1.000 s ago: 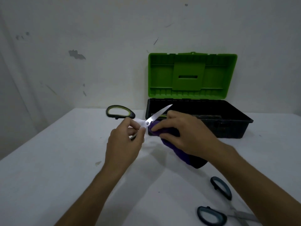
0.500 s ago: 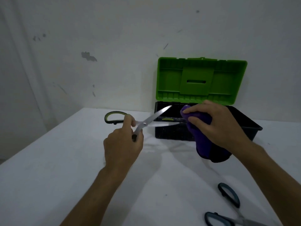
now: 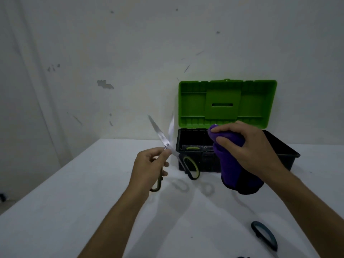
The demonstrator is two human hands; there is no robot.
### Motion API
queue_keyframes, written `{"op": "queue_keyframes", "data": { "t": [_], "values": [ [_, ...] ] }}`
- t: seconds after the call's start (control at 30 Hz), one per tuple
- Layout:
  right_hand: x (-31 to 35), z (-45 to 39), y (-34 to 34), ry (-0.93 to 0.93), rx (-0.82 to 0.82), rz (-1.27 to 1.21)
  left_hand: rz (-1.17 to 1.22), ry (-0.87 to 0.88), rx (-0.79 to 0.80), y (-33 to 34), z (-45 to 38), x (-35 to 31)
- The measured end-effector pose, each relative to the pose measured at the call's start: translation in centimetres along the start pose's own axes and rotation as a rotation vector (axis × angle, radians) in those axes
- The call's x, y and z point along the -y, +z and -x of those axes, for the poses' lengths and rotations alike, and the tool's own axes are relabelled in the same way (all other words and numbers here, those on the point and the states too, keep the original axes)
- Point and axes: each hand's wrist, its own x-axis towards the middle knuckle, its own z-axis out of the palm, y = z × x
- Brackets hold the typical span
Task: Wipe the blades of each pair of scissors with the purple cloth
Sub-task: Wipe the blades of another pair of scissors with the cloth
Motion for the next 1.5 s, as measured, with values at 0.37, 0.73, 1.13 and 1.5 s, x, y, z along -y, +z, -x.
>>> {"op": "queue_keyframes", "data": {
  "t": [0.37, 0.73, 1.13, 1.5],
  "values": [
    [0.0, 0.4, 0.8, 0.019, 0.047, -0.056, 0.791, -0.340, 0.237, 4.3, 0.6, -2.1],
    [-3.6, -1.4, -1.7, 0.150, -0.095, -0.040, 0.052, -0.170, 0.439, 7.5, -4.2, -2.8],
    [-9.8, -5.4, -6.8, 0.386, 0.005, 0.090, -1.167, 0.319, 0.931, 17.6, -18.1, -4.0],
    [-12.9, -3.1, -7.0, 0.478, 0.079, 0.115, -1.282, 0.385, 0.973, 21.8, -19.1, 1.7]
  ]
}}
